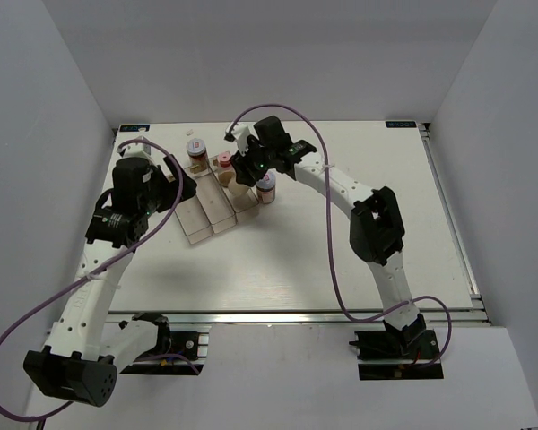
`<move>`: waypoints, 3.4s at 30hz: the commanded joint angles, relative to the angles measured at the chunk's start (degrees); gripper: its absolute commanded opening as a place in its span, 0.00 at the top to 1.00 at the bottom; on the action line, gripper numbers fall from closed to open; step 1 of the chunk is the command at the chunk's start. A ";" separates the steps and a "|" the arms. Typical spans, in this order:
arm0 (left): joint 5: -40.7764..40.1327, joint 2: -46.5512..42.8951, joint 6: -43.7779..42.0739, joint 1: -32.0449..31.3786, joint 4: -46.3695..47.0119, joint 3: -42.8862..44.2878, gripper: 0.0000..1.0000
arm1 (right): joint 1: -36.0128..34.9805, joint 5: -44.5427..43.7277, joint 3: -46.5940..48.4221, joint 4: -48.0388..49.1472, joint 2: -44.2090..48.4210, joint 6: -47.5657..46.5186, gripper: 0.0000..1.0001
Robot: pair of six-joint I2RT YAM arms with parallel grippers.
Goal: Organize the condiment bottles
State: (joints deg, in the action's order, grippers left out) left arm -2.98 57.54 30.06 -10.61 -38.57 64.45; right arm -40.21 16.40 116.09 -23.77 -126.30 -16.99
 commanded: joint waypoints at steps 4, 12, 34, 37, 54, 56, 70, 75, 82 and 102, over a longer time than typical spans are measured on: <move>0.00 0.47 0.43 0.24 0.25 -0.90 0.03 | -0.93 -1.73 0.98 1.80 -2.90 -3.74 0.92; -0.53 0.73 0.43 0.24 0.25 -1.87 0.02 | -2.07 -2.34 2.21 2.41 -4.22 -4.54 0.29; -31.37 25.57 -2.03 0.33 -7.57 10.78 0.02 | 9.86 15.58 -16.92 4.43 23.80 9.87 0.68; -31.03 31.56 -1.59 2.25 -10.21 15.00 0.02 | 14.08 17.17 -21.59 4.34 27.58 9.87 0.29; -23.56 51.70 -5.11 14.74 -9.77 32.14 0.02 | 23.33 20.16 -30.66 6.72 35.24 13.13 0.24; -22.60 52.67 -4.75 15.53 -9.69 33.63 0.04 | 23.77 20.07 -30.66 6.54 35.51 12.95 0.24; -18.38 38.98 -5.45 15.45 -8.81 30.39 0.96 | 24.91 19.45 -33.39 6.10 36.74 12.16 0.26; -17.06 32.99 -6.15 14.74 -9.68 32.58 1.00 | 24.91 20.51 -34.44 6.63 36.83 12.86 0.30; 1.73 35.53 -7.83 14.48 -3.63 33.99 1.00 | 24.91 22.62 -35.41 7.07 36.74 13.39 1.00; -4.04 53.03 -12.22 2.26 -9.77 49.11 1.00 | 25.00 19.90 -36.99 7.33 38.06 12.16 1.00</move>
State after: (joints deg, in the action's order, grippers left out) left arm -3.03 113.99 19.14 -7.68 -48.31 110.78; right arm -15.44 36.51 79.15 -17.91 -90.08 -4.29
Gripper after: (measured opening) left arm 0.705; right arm 0.014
